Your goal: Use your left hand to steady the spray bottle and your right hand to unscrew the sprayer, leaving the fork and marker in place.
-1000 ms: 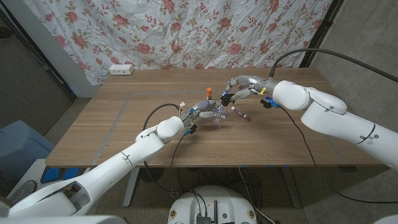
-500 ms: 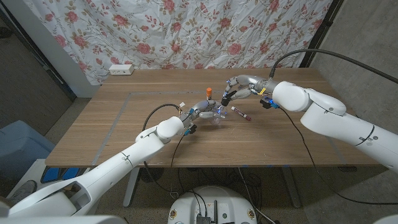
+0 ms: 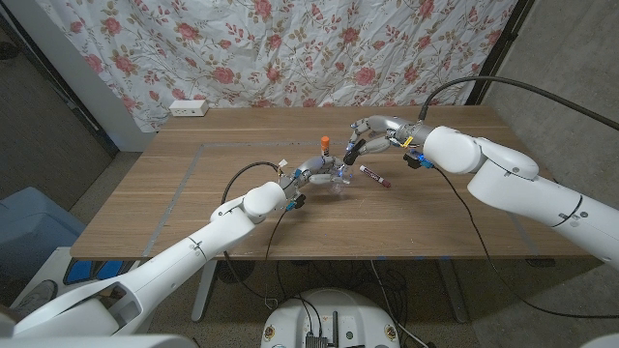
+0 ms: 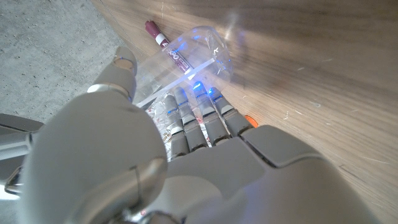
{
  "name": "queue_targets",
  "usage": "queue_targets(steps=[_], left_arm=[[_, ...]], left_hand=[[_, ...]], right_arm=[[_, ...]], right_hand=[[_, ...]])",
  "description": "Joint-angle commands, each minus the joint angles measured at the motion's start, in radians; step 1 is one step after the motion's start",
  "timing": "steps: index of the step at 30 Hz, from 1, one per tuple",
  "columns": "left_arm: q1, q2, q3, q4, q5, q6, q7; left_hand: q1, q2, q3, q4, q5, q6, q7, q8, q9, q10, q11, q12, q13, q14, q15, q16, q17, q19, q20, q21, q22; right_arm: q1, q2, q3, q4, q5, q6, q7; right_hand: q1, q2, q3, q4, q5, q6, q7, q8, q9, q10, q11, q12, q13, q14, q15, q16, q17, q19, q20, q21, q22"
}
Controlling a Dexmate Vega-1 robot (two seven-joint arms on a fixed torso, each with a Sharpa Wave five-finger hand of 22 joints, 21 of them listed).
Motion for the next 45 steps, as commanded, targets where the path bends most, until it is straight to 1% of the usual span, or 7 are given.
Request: queue_targets(steps=[1, 10, 15, 26, 33, 40, 45], left_arm=[[0.012, -0.001, -0.008, 0.004, 0.002, -0.017, 0.018], [0.014, -0.006, -0.009, 0.015, 0.001, -0.031, 0.020], [0.014, -0.017, -0.010, 0.034, 0.005, -0.057, 0.032], [0.027, -0.041, -0.018, 0.057, 0.004, -0.092, 0.066], [0.034, -0.053, -0.022, 0.066, 0.001, -0.104, 0.082], [0.034, -0.063, -0.022, 0.075, 0.002, -0.114, 0.089], [0.032, -0.064, -0.021, 0.077, 0.001, -0.113, 0.087]], left_hand=[[-0.026, 0.072, 0.011, 0.002, 0.003, 0.037, 0.019, 0.015, 0.003, 0.032, -0.019, 0.003, 0.002, 0.010, -0.097, 0.001, 0.005, 0.004, -0.034, 0.000, 0.002], [-0.024, 0.072, 0.010, 0.001, 0.002, 0.043, 0.019, 0.019, 0.002, 0.034, -0.020, 0.001, 0.004, 0.015, -0.098, 0.003, 0.006, 0.007, -0.034, 0.001, 0.002], [-0.023, 0.072, 0.011, 0.000, 0.002, 0.045, 0.017, 0.020, 0.002, 0.040, -0.022, 0.002, 0.004, 0.018, -0.101, 0.003, 0.006, 0.009, -0.034, 0.001, 0.002], [-0.024, 0.073, 0.011, 0.001, 0.002, 0.064, 0.016, 0.029, 0.001, 0.050, -0.024, 0.003, 0.006, 0.028, -0.106, 0.005, 0.006, 0.017, -0.037, 0.004, 0.002], [-0.024, 0.072, 0.011, 0.000, 0.001, 0.069, 0.016, 0.032, 0.000, 0.055, -0.023, 0.003, 0.007, 0.031, -0.107, 0.005, 0.006, 0.018, -0.038, 0.004, 0.002], [-0.025, 0.073, 0.012, 0.002, 0.001, 0.073, 0.014, 0.035, -0.001, 0.058, -0.023, 0.003, 0.008, 0.033, -0.107, 0.004, 0.006, 0.019, -0.037, 0.004, 0.002], [-0.026, 0.075, 0.012, 0.002, 0.001, 0.074, 0.014, 0.036, -0.001, 0.059, -0.025, 0.002, 0.009, 0.033, -0.108, 0.004, 0.007, 0.020, -0.038, 0.004, 0.002]], right_arm=[[-0.007, 0.000, 0.011, -0.001, 0.010, 0.029, -0.008], [-0.005, -0.005, 0.015, -0.005, 0.013, 0.037, 0.005], [-0.006, -0.016, 0.026, -0.017, 0.016, 0.028, 0.011], [-0.030, -0.056, 0.082, -0.064, 0.040, -0.026, -0.002], [-0.050, -0.078, 0.108, -0.086, 0.062, -0.054, -0.017], [-0.072, -0.091, 0.122, -0.114, 0.067, -0.096, -0.052], [-0.082, -0.096, 0.126, -0.127, 0.072, -0.116, -0.070]], right_hand=[[0.025, 0.000, -0.008, 0.001, 0.007, -0.032, 0.001, -0.017, -0.006, -0.015, 0.000, -0.007, 0.003, -0.003, -0.005, 0.004, 0.005, -0.004, -0.007, -0.002, 0.003], [0.049, -0.002, -0.018, 0.004, 0.006, -0.094, 0.001, -0.056, -0.025, -0.033, 0.000, -0.015, 0.003, -0.019, -0.002, -0.001, 0.009, -0.017, -0.006, -0.003, 0.003], [0.059, -0.001, -0.033, 0.011, 0.004, -0.174, 0.001, -0.107, -0.048, -0.050, 0.008, -0.018, 0.004, -0.031, 0.007, -0.003, 0.013, -0.023, -0.005, -0.002, 0.003], [0.013, -0.002, -0.073, 0.035, -0.009, -0.254, 0.001, -0.167, -0.074, -0.074, 0.031, -0.021, 0.004, -0.046, 0.035, -0.010, 0.014, -0.026, 0.017, 0.000, 0.003], [-0.087, -0.003, -0.122, 0.071, -0.028, -0.262, 0.003, -0.194, -0.085, -0.077, 0.053, -0.016, 0.005, -0.048, 0.059, -0.014, 0.015, -0.029, 0.042, 0.000, 0.003], [-0.275, -0.016, -0.204, 0.127, -0.042, -0.237, 0.008, -0.216, -0.089, -0.079, 0.083, -0.012, 0.006, -0.045, 0.085, -0.017, 0.019, -0.026, 0.070, 0.002, 0.004], [-0.362, -0.015, -0.237, 0.154, -0.045, -0.197, 0.044, -0.211, -0.087, -0.065, 0.089, -0.008, 0.006, -0.033, 0.091, -0.013, 0.022, -0.017, 0.072, 0.004, 0.005]])
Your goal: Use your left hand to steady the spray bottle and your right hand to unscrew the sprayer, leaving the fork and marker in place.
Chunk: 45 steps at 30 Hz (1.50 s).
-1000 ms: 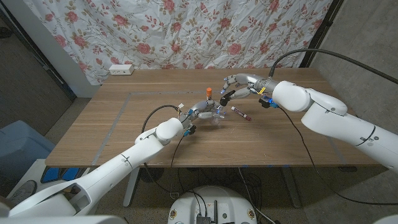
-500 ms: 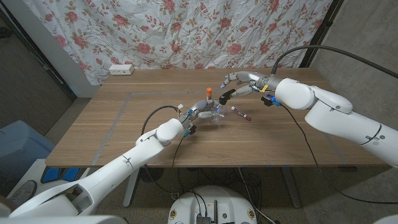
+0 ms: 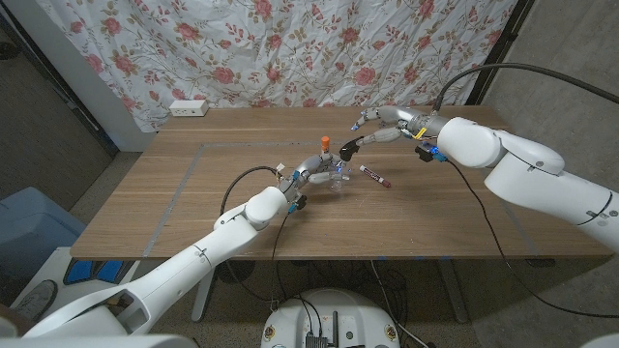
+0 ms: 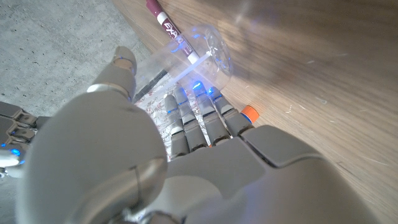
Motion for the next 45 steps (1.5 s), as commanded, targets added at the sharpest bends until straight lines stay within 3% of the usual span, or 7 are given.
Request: queue_targets(steps=[1, 12, 17, 25, 28, 37, 45], left_arm=[[0.002, -0.013, -0.001, 0.013, -0.003, -0.012, 0.009], [-0.001, -0.020, 0.001, 0.020, 0.000, -0.014, 0.013], [0.001, -0.021, 0.002, 0.018, 0.001, -0.011, 0.017], [0.003, -0.020, 0.002, 0.012, 0.003, -0.005, 0.020], [0.002, -0.021, 0.003, 0.012, 0.004, -0.004, 0.020], [-0.003, -0.019, 0.007, 0.013, 0.004, -0.002, 0.010], [-0.003, -0.019, 0.006, 0.014, -0.001, 0.000, 0.008]], left_hand=[[-0.025, 0.075, 0.010, 0.004, 0.005, 0.073, 0.014, 0.014, 0.001, 0.045, -0.029, 0.005, 0.005, 0.012, -0.107, 0.003, 0.004, 0.011, -0.036, 0.004, 0.002], [-0.026, 0.077, 0.011, 0.004, 0.005, 0.072, 0.016, 0.015, 0.000, 0.045, -0.029, 0.003, 0.006, 0.012, -0.107, 0.002, 0.005, 0.012, -0.035, 0.004, 0.002], [-0.027, 0.078, 0.012, 0.005, 0.005, 0.072, 0.016, 0.015, 0.000, 0.046, -0.029, 0.002, 0.007, 0.013, -0.105, 0.001, 0.004, 0.011, -0.035, 0.004, 0.002], [-0.027, 0.079, 0.013, 0.004, 0.005, 0.072, 0.016, 0.016, -0.001, 0.045, -0.028, 0.000, 0.008, 0.014, -0.105, 0.000, 0.005, 0.011, -0.035, 0.003, 0.002], [-0.027, 0.079, 0.013, 0.004, 0.005, 0.072, 0.016, 0.017, -0.001, 0.047, -0.030, 0.000, 0.009, 0.013, -0.105, -0.001, 0.005, 0.012, -0.035, 0.003, 0.002], [-0.028, 0.080, 0.013, 0.004, 0.004, 0.071, 0.016, 0.017, -0.001, 0.046, -0.027, -0.003, 0.010, 0.014, -0.105, -0.001, 0.006, 0.011, -0.034, 0.003, 0.002], [-0.027, 0.082, 0.014, 0.004, 0.005, 0.070, 0.018, 0.018, -0.002, 0.047, -0.028, -0.004, 0.011, 0.014, -0.104, -0.003, 0.006, 0.011, -0.034, 0.002, 0.002]], right_arm=[[-0.030, -0.023, 0.024, -0.038, 0.017, -0.060, -0.049], [-0.030, -0.040, 0.009, -0.061, 0.020, -0.108, -0.052], [-0.022, -0.042, -0.002, -0.062, 0.028, -0.125, -0.043], [0.027, -0.041, -0.054, -0.061, 0.010, -0.183, 0.003], [0.041, -0.039, -0.067, -0.055, 0.016, -0.191, 0.021], [0.083, -0.026, -0.109, -0.043, 0.020, -0.228, 0.056], [0.104, -0.018, -0.135, -0.038, 0.008, -0.229, 0.057]], right_hand=[[-0.065, 0.002, -0.025, 0.018, -0.002, 0.035, 0.020, 0.005, 0.003, 0.014, 0.005, 0.008, 0.003, 0.011, 0.014, 0.005, 0.004, 0.009, 0.007, 0.004, 0.003], [-0.175, 0.010, -0.062, 0.053, -0.001, 0.118, 0.046, 0.030, 0.010, 0.039, 0.005, 0.013, 0.003, 0.023, 0.011, 0.008, 0.009, 0.019, 0.007, 0.005, 0.003], [-0.244, 0.023, -0.082, 0.080, -0.005, 0.141, 0.060, 0.035, 0.014, 0.044, 0.006, 0.012, 0.003, 0.023, 0.013, 0.008, 0.012, 0.016, 0.009, 0.002, 0.003], [-0.334, 0.030, -0.110, 0.115, -0.005, 0.147, 0.085, 0.029, 0.015, 0.049, 0.019, 0.010, 0.003, 0.020, 0.026, 0.006, 0.017, 0.006, 0.009, 0.000, 0.003], [-0.389, 0.021, -0.133, 0.134, 0.001, 0.149, 0.090, 0.022, 0.013, 0.051, 0.022, 0.010, 0.002, 0.022, 0.031, 0.006, 0.019, 0.002, 0.009, 0.000, 0.004], [-0.461, 0.005, -0.165, 0.157, 0.013, 0.126, 0.115, 0.002, 0.010, 0.045, 0.043, 0.005, 0.002, 0.019, 0.036, 0.003, 0.022, 0.002, 0.008, 0.001, 0.004], [-0.492, -0.001, -0.179, 0.166, 0.020, 0.113, 0.127, -0.009, 0.009, 0.039, 0.047, 0.003, 0.002, 0.016, 0.039, 0.000, 0.023, -0.005, 0.009, -0.001, 0.004]])
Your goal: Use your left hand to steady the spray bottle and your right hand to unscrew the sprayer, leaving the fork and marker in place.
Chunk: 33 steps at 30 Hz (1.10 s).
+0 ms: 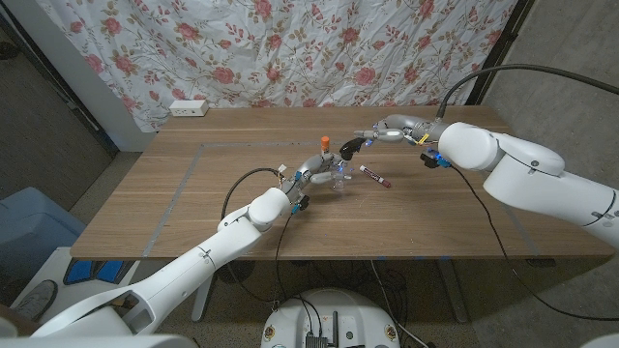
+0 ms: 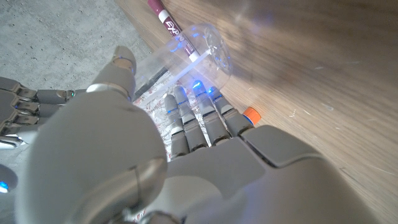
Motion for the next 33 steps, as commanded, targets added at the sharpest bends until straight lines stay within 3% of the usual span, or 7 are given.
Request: queue_targets(steps=[1, 22, 33], left_arm=[[-0.003, 0.001, 0.002, 0.000, -0.003, 0.004, -0.008], [-0.003, 0.005, 0.001, 0.002, -0.011, 0.005, -0.016], [-0.007, 0.002, 0.005, 0.008, -0.011, 0.000, -0.022]], left_hand=[[-0.028, 0.081, 0.014, 0.004, 0.004, 0.071, 0.017, 0.005, 0.002, 0.039, -0.030, 0.001, 0.003, 0.006, -0.102, -0.003, 0.001, 0.011, -0.034, 0.002, 0.002], [-0.028, 0.084, 0.016, 0.004, 0.004, 0.069, 0.017, 0.007, 0.001, 0.040, -0.030, -0.003, 0.006, 0.006, -0.101, -0.006, 0.002, 0.012, -0.034, 0.002, 0.002], [-0.030, 0.088, 0.018, 0.005, 0.004, 0.066, 0.019, 0.007, 0.001, 0.038, -0.026, -0.006, 0.008, 0.005, -0.100, -0.008, 0.003, 0.011, -0.032, 0.001, 0.002]], right_arm=[[0.043, 0.017, -0.050, 0.013, -0.016, -0.022, 0.022], [0.098, 0.067, -0.103, 0.032, -0.059, -0.022, 0.044], [0.123, 0.082, -0.122, 0.037, -0.070, -0.021, 0.074]], right_hand=[[-0.016, -0.004, -0.010, 0.002, 0.012, -0.002, 0.006, -0.005, -0.001, 0.001, 0.006, -0.005, 0.002, -0.002, 0.012, -0.005, 0.005, -0.008, -0.001, -0.001, 0.004], [-0.041, -0.013, -0.024, 0.001, 0.022, -0.019, 0.014, -0.020, -0.002, -0.005, 0.012, -0.006, 0.002, -0.007, 0.016, -0.012, 0.002, -0.028, -0.001, -0.006, 0.004], [-0.037, -0.013, -0.024, -0.011, 0.031, -0.051, 0.038, -0.039, -0.002, -0.015, 0.023, -0.009, 0.002, -0.011, 0.024, -0.018, -0.003, -0.037, -0.002, -0.005, 0.004]])
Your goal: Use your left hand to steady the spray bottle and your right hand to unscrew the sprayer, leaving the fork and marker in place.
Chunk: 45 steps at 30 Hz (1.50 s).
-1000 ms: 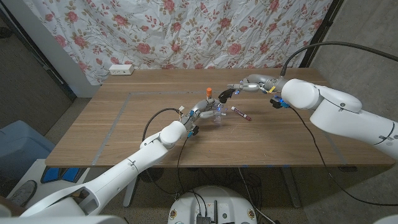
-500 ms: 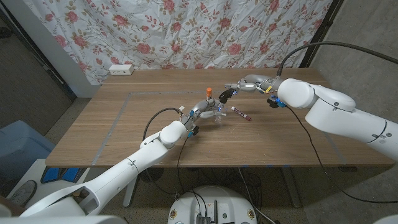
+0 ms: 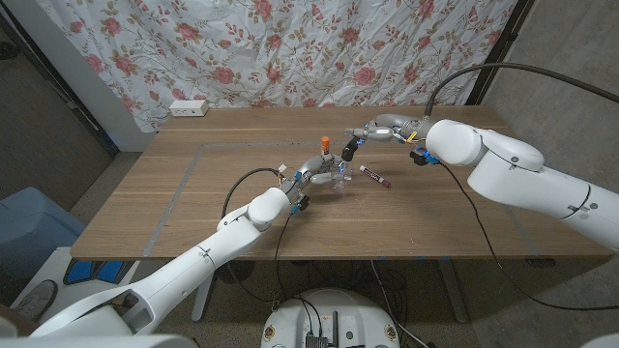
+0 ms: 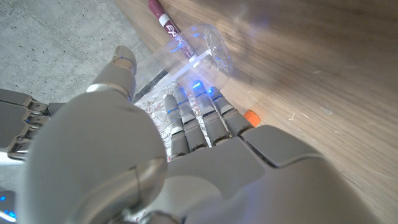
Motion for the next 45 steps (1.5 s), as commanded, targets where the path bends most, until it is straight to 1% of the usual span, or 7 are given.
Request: queue_targets(steps=[1, 17, 22, 26, 28, 34, 45], left_arm=[[-0.004, -0.001, 0.004, 0.006, -0.001, -0.004, -0.006], [-0.003, -0.002, 0.004, 0.002, -0.001, 0.002, -0.005], [0.000, -0.001, 0.004, -0.003, 0.000, 0.005, 0.000], [0.003, 0.001, 0.003, -0.007, 0.001, 0.007, 0.002], [0.003, 0.001, 0.003, -0.008, 0.002, 0.007, 0.003], [0.002, 0.000, 0.004, -0.007, 0.000, 0.005, -0.001], [0.010, 0.003, 0.004, -0.017, 0.000, 0.008, 0.003]], left_hand=[[-0.030, 0.088, 0.014, 0.009, 0.005, 0.066, 0.019, 0.007, 0.005, 0.038, -0.027, 0.001, 0.002, 0.006, -0.100, -0.004, 0.003, 0.011, -0.033, 0.001, 0.002], [-0.036, 0.093, 0.017, 0.011, 0.005, 0.062, 0.021, 0.007, 0.004, 0.038, -0.025, -0.002, 0.004, 0.006, -0.098, -0.008, 0.003, 0.010, -0.030, 0.001, 0.002], [-0.037, 0.094, 0.018, 0.011, 0.005, 0.063, 0.021, 0.007, 0.004, 0.040, -0.025, -0.002, 0.005, 0.006, -0.098, -0.009, 0.003, 0.010, -0.030, 0.000, 0.002], [-0.039, 0.096, 0.018, 0.012, 0.005, 0.060, 0.022, 0.007, 0.004, 0.040, -0.025, -0.003, 0.006, 0.005, -0.097, -0.010, 0.003, 0.009, -0.030, 0.000, 0.002], [-0.039, 0.095, 0.018, 0.011, 0.005, 0.062, 0.021, 0.007, 0.004, 0.040, -0.026, -0.003, 0.006, 0.006, -0.098, -0.010, 0.003, 0.009, -0.031, 0.000, 0.002], [-0.041, 0.097, 0.019, 0.012, 0.005, 0.063, 0.021, 0.008, 0.004, 0.041, -0.025, -0.004, 0.007, 0.006, -0.097, -0.011, 0.003, 0.009, -0.031, 0.000, 0.002], [-0.044, 0.099, 0.021, 0.012, 0.005, 0.060, 0.022, 0.008, 0.004, 0.040, -0.024, -0.007, 0.008, 0.006, -0.097, -0.013, 0.004, 0.008, -0.030, 0.000, 0.002]], right_arm=[[0.033, 0.021, -0.028, 0.009, -0.017, 0.003, 0.033], [0.085, 0.046, -0.080, 0.017, -0.052, -0.037, 0.099], [0.093, 0.052, -0.092, 0.021, -0.058, -0.046, 0.108], [0.097, 0.055, -0.099, 0.022, -0.064, -0.049, 0.112], [0.098, 0.057, -0.102, 0.023, -0.068, -0.054, 0.111], [0.100, 0.059, -0.108, 0.020, -0.076, -0.067, 0.111], [0.086, 0.057, -0.102, 0.014, -0.069, -0.075, 0.094]], right_hand=[[0.001, -0.007, -0.001, -0.008, 0.009, -0.020, 0.004, -0.011, 0.003, -0.002, 0.011, -0.004, 0.002, 0.001, 0.011, -0.003, 0.000, -0.006, 0.002, -0.001, 0.004], [0.032, 0.000, 0.010, -0.039, 0.017, -0.072, 0.023, -0.036, 0.006, -0.031, 0.031, -0.010, 0.002, -0.010, 0.023, -0.013, -0.007, -0.020, 0.002, 0.000, 0.004], [0.060, 0.009, 0.022, -0.060, 0.018, -0.079, 0.024, -0.038, 0.009, -0.035, 0.029, -0.008, 0.002, -0.012, 0.020, -0.016, -0.009, -0.025, 0.002, 0.000, 0.004], [0.092, 0.016, 0.036, -0.083, 0.016, -0.083, 0.022, -0.038, 0.012, -0.035, 0.030, -0.006, 0.002, -0.008, 0.022, -0.016, -0.012, -0.027, 0.001, 0.001, 0.004], [0.130, 0.022, 0.051, -0.112, 0.014, -0.085, 0.021, -0.037, 0.014, -0.036, 0.030, -0.005, 0.002, -0.006, 0.020, -0.016, -0.014, -0.025, 0.000, 0.003, 0.004], [0.175, 0.025, 0.069, -0.147, 0.011, -0.089, 0.018, -0.036, 0.017, -0.036, 0.029, -0.003, 0.002, -0.003, 0.017, -0.017, -0.017, -0.020, -0.001, 0.006, 0.004], [0.317, 0.063, 0.137, -0.250, -0.010, -0.096, 0.011, -0.033, 0.025, -0.034, 0.021, 0.000, 0.002, 0.002, 0.007, -0.018, -0.025, -0.006, -0.001, 0.008, 0.003]])
